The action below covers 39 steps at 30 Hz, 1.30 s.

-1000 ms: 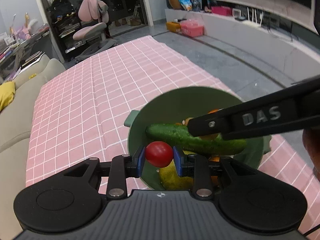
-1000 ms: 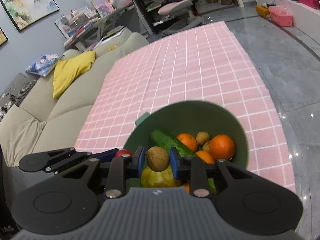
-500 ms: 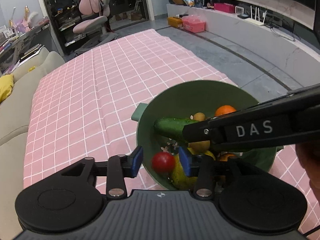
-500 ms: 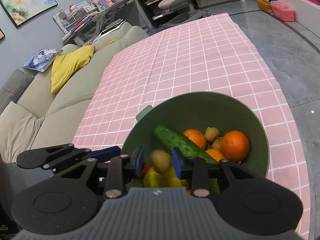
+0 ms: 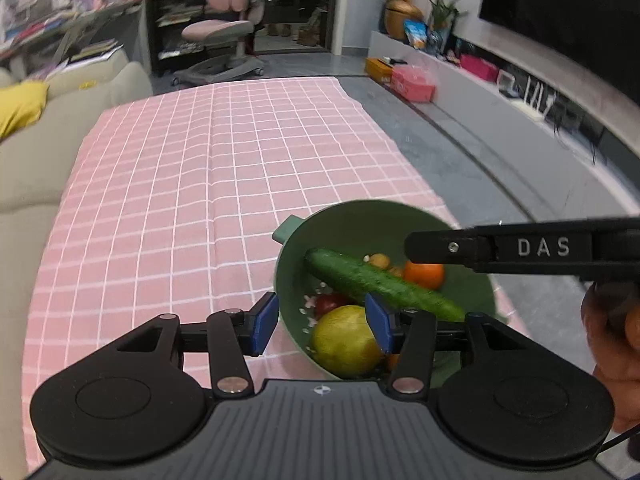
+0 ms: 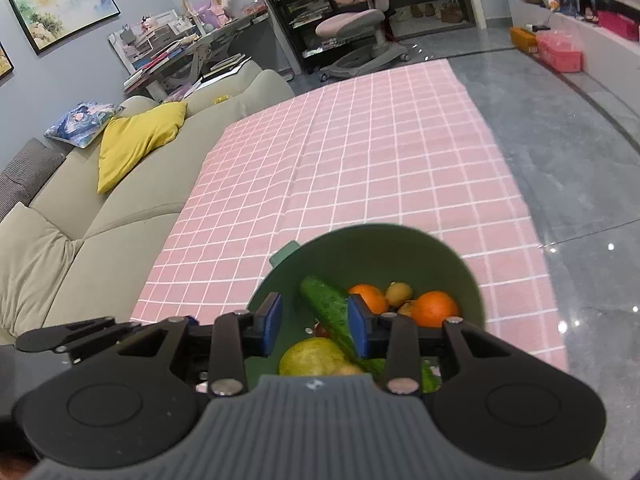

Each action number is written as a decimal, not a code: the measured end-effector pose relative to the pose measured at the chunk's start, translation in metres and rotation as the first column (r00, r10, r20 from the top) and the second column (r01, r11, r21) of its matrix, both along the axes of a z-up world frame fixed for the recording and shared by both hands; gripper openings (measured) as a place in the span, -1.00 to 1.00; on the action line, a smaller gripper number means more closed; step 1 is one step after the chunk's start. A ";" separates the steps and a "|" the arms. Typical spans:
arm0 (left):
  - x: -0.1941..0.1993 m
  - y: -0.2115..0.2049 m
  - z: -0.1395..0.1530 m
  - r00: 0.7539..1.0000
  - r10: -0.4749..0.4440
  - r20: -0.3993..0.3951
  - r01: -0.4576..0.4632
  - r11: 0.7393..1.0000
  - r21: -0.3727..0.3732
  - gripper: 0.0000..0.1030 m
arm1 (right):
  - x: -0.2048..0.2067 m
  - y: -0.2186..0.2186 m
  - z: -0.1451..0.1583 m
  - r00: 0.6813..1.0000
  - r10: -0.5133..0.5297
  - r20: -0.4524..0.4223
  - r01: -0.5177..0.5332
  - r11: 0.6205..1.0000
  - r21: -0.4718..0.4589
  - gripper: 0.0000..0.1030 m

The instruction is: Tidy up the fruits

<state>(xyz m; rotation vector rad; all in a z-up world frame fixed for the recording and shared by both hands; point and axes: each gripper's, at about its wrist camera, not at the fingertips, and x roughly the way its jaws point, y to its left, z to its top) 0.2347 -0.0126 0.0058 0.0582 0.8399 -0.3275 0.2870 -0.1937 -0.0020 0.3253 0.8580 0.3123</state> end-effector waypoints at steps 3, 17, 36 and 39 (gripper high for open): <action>-0.007 0.001 0.012 0.999 0.042 -0.003 -0.042 0.998 -0.035 0.15 | -0.009 -0.007 0.012 1.000 -0.005 0.014 0.005 1.000 -0.020 -0.35; -0.037 -0.018 0.043 0.990 0.144 0.003 -0.144 0.988 -0.047 0.36 | -0.057 -0.033 0.051 0.998 0.017 0.063 -0.012 0.996 -0.089 -0.30; -0.053 -0.051 0.034 0.964 0.241 -0.110 -0.235 0.970 0.059 0.50 | -0.087 -0.040 0.043 0.999 0.053 -0.013 -0.055 0.973 -0.224 -0.05; -0.056 -0.055 0.035 0.966 0.238 -0.099 -0.231 0.970 0.073 0.51 | -0.087 -0.041 0.043 0.999 0.048 -0.013 -0.050 0.973 -0.226 -0.02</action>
